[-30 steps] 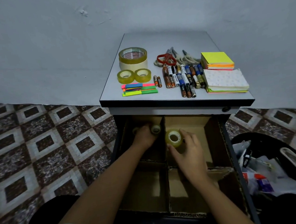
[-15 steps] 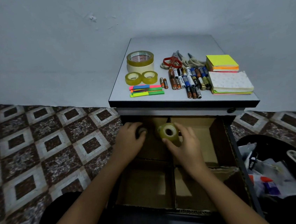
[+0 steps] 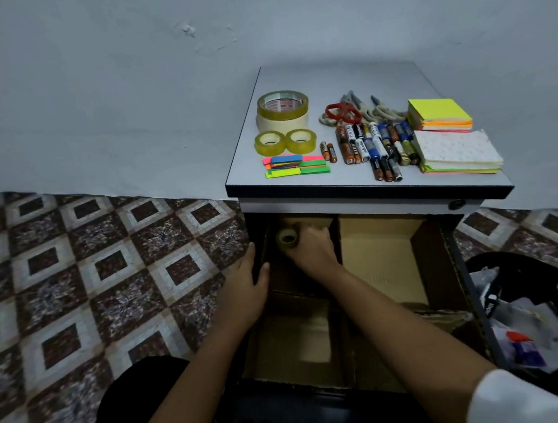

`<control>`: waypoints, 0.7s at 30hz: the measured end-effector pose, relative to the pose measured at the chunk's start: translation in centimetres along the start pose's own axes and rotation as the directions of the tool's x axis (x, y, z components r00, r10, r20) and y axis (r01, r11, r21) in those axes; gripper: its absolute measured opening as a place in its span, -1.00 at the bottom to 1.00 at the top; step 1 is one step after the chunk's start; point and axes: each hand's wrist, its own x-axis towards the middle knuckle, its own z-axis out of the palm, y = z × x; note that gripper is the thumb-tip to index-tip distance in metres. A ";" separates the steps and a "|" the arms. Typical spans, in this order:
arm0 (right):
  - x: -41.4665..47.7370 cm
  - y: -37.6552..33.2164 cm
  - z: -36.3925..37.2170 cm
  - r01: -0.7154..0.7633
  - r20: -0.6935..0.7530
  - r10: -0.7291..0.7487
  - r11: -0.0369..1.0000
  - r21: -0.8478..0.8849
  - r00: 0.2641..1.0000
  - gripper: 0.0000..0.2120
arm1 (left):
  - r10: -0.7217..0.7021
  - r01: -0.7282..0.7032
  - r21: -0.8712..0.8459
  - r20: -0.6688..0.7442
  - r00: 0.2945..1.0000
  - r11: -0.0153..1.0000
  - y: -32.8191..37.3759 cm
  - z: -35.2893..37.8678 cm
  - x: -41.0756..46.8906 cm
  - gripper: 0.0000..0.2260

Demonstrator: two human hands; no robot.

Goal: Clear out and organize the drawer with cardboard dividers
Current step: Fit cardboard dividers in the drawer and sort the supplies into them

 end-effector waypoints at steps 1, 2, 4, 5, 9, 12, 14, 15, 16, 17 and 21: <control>0.2 -0.1 0.2 -0.024 0.006 0.024 0.999 -0.024 1.000 -0.62 | 0.004 -0.004 -0.009 -0.006 1.000 1.000 -0.1 0.0 0.0 -0.50; 0.3 -0.1 0.4 -0.035 0.004 0.035 0.998 -0.047 0.999 -0.64 | 0.011 -0.011 -0.016 -0.013 1.000 1.000 -0.1 0.0 -0.1 -0.51; 0.5 -0.1 0.9 -0.048 0.001 0.048 0.995 -0.091 0.999 -0.66 | 0.013 -0.014 -0.022 -0.027 1.000 1.000 -0.1 0.1 -0.1 -0.52; 0.6 -0.1 1.1 -0.057 0.001 0.057 0.993 -0.105 0.998 -0.67 | 0.011 -0.011 -0.026 -0.034 0.999 1.000 -0.1 0.1 -0.1 -0.52; 1.0 0.1 1.7 -0.070 -0.002 0.071 0.986 -0.151 0.997 -0.71 | 0.011 -0.014 -0.048 -0.050 0.999 0.999 -0.1 0.2 -0.2 -0.52; 1.1 0.1 1.8 -0.062 -0.002 0.063 0.983 -0.175 0.998 -0.70 | 0.009 -0.012 -0.062 -0.051 0.999 0.998 -0.2 0.3 -0.1 -0.52; 1.1 0.1 1.7 -0.057 0.006 0.059 0.982 -0.182 0.998 -0.67 | 0.014 -0.017 -0.072 -0.046 0.999 0.997 -0.3 0.3 -0.1 -0.52; 1.1 0.1 1.7 -0.051 0.009 0.054 0.982 -0.182 0.999 -0.63 | 0.017 -0.020 -0.073 -0.044 0.999 0.997 -0.3 0.3 -0.1 -0.52; 1.1 0.1 1.6 -0.044 0.008 0.046 0.983 -0.178 0.999 -0.58 | 0.018 -0.021 -0.074 -0.042 0.999 0.997 -0.4 0.3 0.0 -0.52; 1.0 0.0 1.5 -0.035 0.002 0.036 0.985 -0.169 0.999 -0.54 | 0.017 -0.020 -0.074 -0.039 0.999 0.997 -0.4 0.3 -0.1 -0.53; 0.5 0.0 1.1 0.008 -0.036 -0.011 0.997 -0.082 0.999 -0.49 | 0.011 -0.014 -0.075 -0.032 0.999 0.997 -0.4 0.3 -0.1 -0.52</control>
